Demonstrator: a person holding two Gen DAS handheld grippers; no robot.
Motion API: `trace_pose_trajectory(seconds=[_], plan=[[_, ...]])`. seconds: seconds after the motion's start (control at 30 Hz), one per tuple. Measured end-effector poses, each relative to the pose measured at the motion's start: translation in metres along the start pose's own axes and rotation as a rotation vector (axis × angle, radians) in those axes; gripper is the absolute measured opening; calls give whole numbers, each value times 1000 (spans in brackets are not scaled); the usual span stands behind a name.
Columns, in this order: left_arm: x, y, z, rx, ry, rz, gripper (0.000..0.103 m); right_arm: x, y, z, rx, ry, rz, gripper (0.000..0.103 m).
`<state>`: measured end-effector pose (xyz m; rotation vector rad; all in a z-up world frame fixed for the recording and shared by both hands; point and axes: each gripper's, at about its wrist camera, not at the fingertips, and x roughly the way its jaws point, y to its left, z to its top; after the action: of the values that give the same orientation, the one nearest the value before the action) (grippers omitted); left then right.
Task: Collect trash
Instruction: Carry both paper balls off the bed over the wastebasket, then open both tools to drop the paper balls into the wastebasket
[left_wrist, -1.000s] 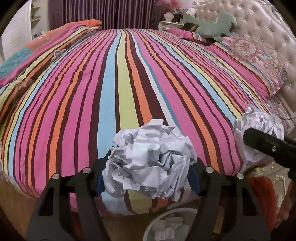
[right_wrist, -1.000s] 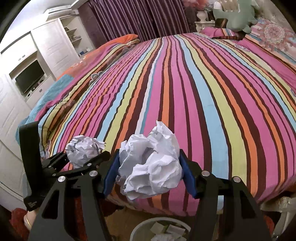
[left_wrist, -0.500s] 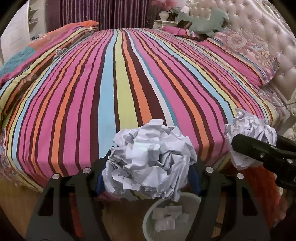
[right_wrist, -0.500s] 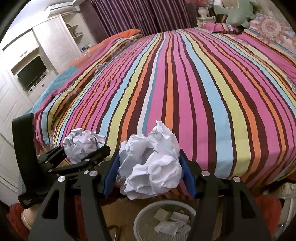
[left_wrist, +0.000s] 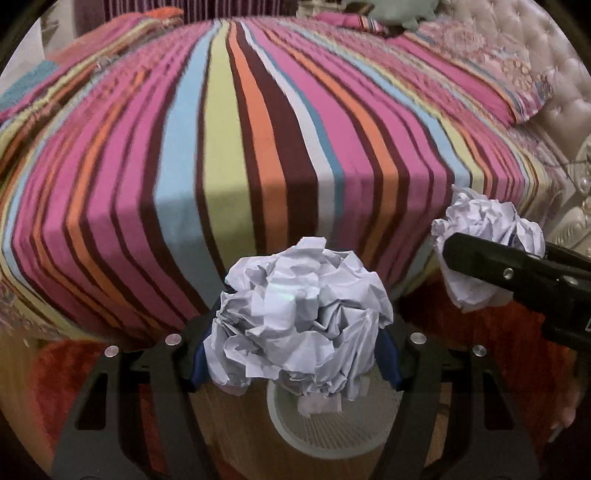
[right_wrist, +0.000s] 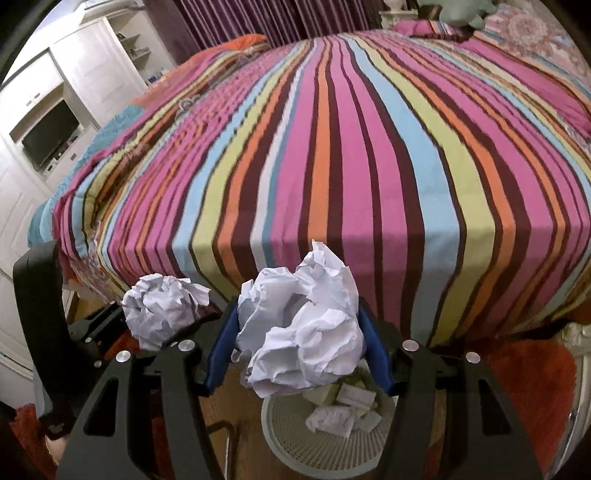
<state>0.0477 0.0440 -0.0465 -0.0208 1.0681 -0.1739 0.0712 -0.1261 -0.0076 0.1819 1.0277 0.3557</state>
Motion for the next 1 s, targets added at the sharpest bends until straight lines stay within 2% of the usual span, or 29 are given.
trace_pose_trajectory(seconds=[0.27,0.53,0.57,0.67,0.83,1.0], plan=[[31,-10,-23,24,140,13,68,20,-15,-27,65,149,-41,58],[74,-18,-44,76,358,35,68,52,-32,-48,152,354,-49,58],[79,-20,-46,83,385,33,68,60,-38,-53,181,405,-52,58],[93,-26,-55,114,460,27,68,67,-46,-58,221,457,-53,58],[109,-30,-63,141,546,19,68,83,-57,-71,281,579,-75,58],[126,-31,-65,110,616,0,68,96,-57,-83,279,662,-92,58]])
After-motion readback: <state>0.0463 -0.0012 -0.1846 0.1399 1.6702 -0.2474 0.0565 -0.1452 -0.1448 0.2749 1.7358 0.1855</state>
